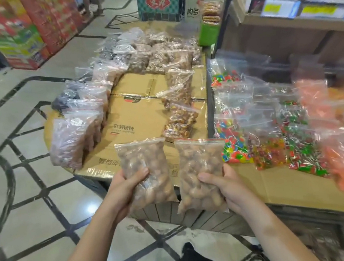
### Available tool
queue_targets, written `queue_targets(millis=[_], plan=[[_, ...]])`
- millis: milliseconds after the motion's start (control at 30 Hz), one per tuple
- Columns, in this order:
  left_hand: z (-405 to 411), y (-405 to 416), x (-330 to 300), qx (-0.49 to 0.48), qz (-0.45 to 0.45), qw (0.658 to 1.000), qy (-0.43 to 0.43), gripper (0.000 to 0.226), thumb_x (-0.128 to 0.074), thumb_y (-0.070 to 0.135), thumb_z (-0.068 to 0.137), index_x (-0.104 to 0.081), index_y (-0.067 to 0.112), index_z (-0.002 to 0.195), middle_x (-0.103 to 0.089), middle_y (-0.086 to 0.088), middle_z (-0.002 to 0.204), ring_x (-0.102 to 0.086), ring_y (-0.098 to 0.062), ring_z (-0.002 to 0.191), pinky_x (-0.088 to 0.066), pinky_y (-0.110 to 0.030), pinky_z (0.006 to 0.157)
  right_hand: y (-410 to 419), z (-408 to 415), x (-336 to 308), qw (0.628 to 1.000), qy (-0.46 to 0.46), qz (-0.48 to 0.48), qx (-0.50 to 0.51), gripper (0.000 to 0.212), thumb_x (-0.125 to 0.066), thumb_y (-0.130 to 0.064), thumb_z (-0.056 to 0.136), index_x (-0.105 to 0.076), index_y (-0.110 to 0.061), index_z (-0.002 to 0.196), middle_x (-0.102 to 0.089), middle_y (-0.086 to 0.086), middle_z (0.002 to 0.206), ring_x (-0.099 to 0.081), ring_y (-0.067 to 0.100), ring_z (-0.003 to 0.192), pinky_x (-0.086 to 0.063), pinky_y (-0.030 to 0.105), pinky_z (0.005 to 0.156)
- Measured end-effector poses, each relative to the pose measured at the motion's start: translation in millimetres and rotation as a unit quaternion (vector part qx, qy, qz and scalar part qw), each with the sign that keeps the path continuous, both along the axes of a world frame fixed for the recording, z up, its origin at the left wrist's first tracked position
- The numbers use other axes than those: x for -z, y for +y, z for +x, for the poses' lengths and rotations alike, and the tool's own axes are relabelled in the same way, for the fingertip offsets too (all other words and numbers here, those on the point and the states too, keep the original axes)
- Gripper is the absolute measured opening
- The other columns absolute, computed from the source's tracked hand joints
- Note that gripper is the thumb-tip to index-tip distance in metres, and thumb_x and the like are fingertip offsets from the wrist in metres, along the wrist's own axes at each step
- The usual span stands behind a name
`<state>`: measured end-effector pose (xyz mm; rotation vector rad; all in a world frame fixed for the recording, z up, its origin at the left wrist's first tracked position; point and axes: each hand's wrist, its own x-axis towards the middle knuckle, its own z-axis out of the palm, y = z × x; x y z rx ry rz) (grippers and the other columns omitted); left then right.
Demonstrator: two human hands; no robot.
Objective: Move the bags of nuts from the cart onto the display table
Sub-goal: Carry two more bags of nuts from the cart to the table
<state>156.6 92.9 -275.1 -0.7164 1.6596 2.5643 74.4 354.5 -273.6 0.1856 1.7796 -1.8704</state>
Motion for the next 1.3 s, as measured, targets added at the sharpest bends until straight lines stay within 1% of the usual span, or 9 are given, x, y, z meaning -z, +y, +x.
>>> queue_targets(millis=[200,333,533,633,767,900,1067,1167,1300], plan=[[-63.4,-26.5,-1.0,-0.012,-0.004,1.000,-0.017,0.032,-0.074,0.008,0.084,-0.067,0.005,0.114,-0.079,-0.013,0.095,-0.077,-0.024,0.079,-0.060,-0.031,0.059,-33.4,-53.4,2.5,1.000,0.018,-0.001,0.006,0.065,-0.094,-0.017,0.061,-0.066,-0.014,0.120,-0.080,0.005,0.108,-0.076,0.026,0.103,-0.058,0.051,0.097],[-121.5,-53.2,0.5,-0.002,-0.020,1.000,-0.007,0.038,-0.074,0.010,0.084,-0.065,0.009,0.121,-0.077,-0.013,0.107,-0.076,-0.025,0.092,-0.061,-0.032,0.067,-57.3,-100.0,5.1,1.000,0.027,0.009,-0.001,0.078,-0.098,-0.031,0.053,-0.066,-0.016,0.122,-0.079,0.005,0.111,-0.076,0.026,0.105,-0.056,0.055,0.099],[-215.3,-87.4,1.5,-0.007,-0.043,0.999,-0.007,0.030,-0.073,0.007,0.088,-0.066,0.012,0.117,-0.080,-0.005,0.098,-0.077,-0.016,0.088,-0.059,-0.025,0.064,-92.3,-175.6,1.0,0.999,0.024,0.016,0.018,0.077,-0.100,-0.028,0.053,-0.065,-0.016,0.120,-0.080,0.002,0.107,-0.077,0.023,0.099,-0.058,0.052,0.095],[-259.5,-100.7,0.1,-0.005,-0.040,0.999,-0.011,0.024,-0.071,0.007,0.090,-0.066,0.014,0.112,-0.080,-0.003,0.095,-0.077,-0.017,0.084,-0.060,-0.028,0.063,-104.8,-213.8,-1.9,0.999,0.019,0.014,0.037,0.059,-0.093,-0.013,0.069,-0.065,-0.012,0.120,-0.080,0.005,0.105,-0.078,0.023,0.096,-0.060,0.048,0.091],[-316.1,-117.1,0.0,-0.008,-0.030,0.999,-0.027,0.034,-0.076,0.014,0.086,-0.069,0.007,0.118,-0.077,-0.015,0.108,-0.075,-0.030,0.095,-0.061,-0.041,0.081,-119.5,-257.0,-7.9,0.998,0.020,0.010,0.062,0.062,-0.094,-0.014,0.066,-0.066,-0.009,0.120,-0.080,0.007,0.105,-0.078,0.025,0.094,-0.061,0.038,0.077],[-376.6,-133.6,9.0,0.003,-0.024,0.999,-0.039,0.038,-0.078,0.015,0.086,-0.068,0.012,0.122,-0.076,-0.014,0.112,-0.073,-0.034,0.103,-0.057,-0.051,0.092,-129.7,-295.0,-8.3,0.998,0.013,0.019,0.065,0.052,-0.090,-0.012,0.073,-0.065,-0.011,0.119,-0.080,0.006,0.104,-0.078,0.025,0.094,-0.063,0.045,0.084],[-455.7,-151.2,29.3,-0.005,-0.038,0.998,-0.059,0.036,-0.080,0.016,0.084,-0.070,0.011,0.118,-0.077,-0.014,0.109,-0.074,-0.034,0.101,-0.058,-0.053,0.092,-139.6,-327.5,-5.5,0.996,0.006,0.058,0.062,0.054,-0.093,-0.019,0.070,-0.066,-0.015,0.116,-0.080,0.003,0.103,-0.078,0.022,0.093,-0.062,0.044,0.084],[-499.8,-160.9,43.1,-0.008,-0.043,0.996,-0.074,0.034,-0.081,0.014,0.084,-0.069,0.011,0.116,-0.078,-0.012,0.105,-0.075,-0.031,0.097,-0.062,-0.044,0.083,-141.6,-334.7,-8.5,0.995,0.018,0.080,0.061,0.048,-0.091,-0.015,0.072,-0.068,-0.020,0.114,-0.081,-0.001,0.102,-0.078,0.017,0.093,-0.061,0.039,0.081],[-557.7,-168.4,55.8,0.012,-0.047,0.996,-0.080,0.032,-0.082,0.015,0.082,-0.069,0.016,0.112,-0.078,-0.010,0.107,-0.075,-0.028,0.097,-0.060,-0.048,0.086,-141.7,-334.9,-5.0,0.993,0.007,0.086,0.076,0.052,-0.093,-0.010,0.070,-0.068,-0.019,0.115,-0.081,0.001,0.103,-0.078,0.020,0.095,-0.061,0.043,0.085]])
